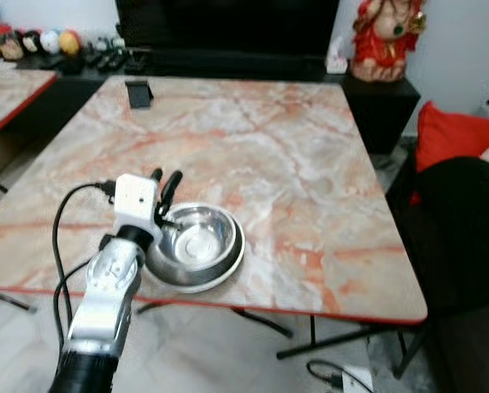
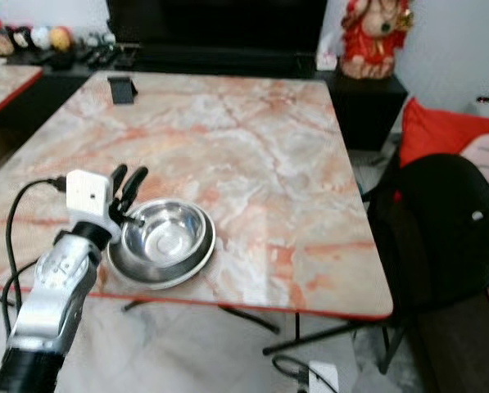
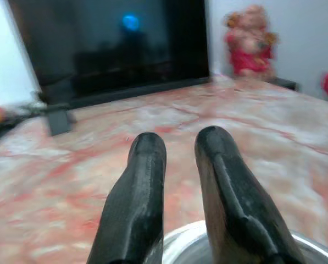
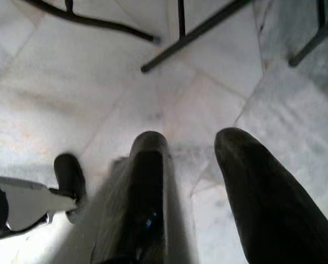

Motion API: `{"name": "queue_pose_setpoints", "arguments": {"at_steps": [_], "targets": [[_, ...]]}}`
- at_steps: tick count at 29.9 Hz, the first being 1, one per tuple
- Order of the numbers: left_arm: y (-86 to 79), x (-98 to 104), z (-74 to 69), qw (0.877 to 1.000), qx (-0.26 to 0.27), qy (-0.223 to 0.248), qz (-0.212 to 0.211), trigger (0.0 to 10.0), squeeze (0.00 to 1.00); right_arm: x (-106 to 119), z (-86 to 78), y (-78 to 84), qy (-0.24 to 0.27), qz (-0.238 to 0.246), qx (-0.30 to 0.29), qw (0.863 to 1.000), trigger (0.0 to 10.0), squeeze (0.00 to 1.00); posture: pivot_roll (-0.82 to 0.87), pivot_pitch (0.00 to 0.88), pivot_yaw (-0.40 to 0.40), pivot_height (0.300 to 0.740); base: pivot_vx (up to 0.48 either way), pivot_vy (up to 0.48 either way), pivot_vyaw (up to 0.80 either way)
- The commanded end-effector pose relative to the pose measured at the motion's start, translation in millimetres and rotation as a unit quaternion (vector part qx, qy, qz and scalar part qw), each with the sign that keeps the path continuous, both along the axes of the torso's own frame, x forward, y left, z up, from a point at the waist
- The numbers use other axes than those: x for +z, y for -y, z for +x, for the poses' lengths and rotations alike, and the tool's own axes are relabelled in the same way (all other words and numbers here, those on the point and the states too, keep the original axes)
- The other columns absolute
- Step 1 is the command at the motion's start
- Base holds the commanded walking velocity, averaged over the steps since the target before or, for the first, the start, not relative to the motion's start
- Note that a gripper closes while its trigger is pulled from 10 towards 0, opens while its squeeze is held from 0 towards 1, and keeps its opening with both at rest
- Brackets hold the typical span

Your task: Setting the table

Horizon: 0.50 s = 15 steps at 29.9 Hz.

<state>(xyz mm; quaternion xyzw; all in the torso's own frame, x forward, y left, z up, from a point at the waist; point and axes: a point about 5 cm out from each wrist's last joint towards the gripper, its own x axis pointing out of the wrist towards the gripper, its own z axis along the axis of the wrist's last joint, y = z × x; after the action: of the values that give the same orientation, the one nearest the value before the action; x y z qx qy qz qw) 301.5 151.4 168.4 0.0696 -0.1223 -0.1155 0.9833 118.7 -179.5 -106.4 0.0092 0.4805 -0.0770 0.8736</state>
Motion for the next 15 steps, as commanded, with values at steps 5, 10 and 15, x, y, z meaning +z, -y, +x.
{"name": "queue_pose_setpoints", "arguments": {"at_steps": [5,10,15], "targets": [[0.6,2.3,0.0,1.000,0.001,0.005,0.008,10.0,0.00,-0.2,-0.9,2.1,-0.003,-0.002,0.001,1.000,10.0,0.00,0.02,0.000,-0.045,0.740,0.000,0.446,0.00],[1.3,1.8,-0.6,1.000,0.004,0.006,0.005,10.0,0.00,-0.1,-1.1,2.8,-0.002,-0.003,0.003,1.000,10.0,0.00,0.02,0.000,-0.045,0.740,0.000,0.459,0.00],[2.2,2.1,-0.5,1.000,0.001,0.006,0.006,10.0,0.00,-0.2,-1.4,2.9,-0.003,-0.003,0.002,1.000,10.0,0.00,0.01,0.000,-0.044,0.740,0.000,0.480,0.00]]}}
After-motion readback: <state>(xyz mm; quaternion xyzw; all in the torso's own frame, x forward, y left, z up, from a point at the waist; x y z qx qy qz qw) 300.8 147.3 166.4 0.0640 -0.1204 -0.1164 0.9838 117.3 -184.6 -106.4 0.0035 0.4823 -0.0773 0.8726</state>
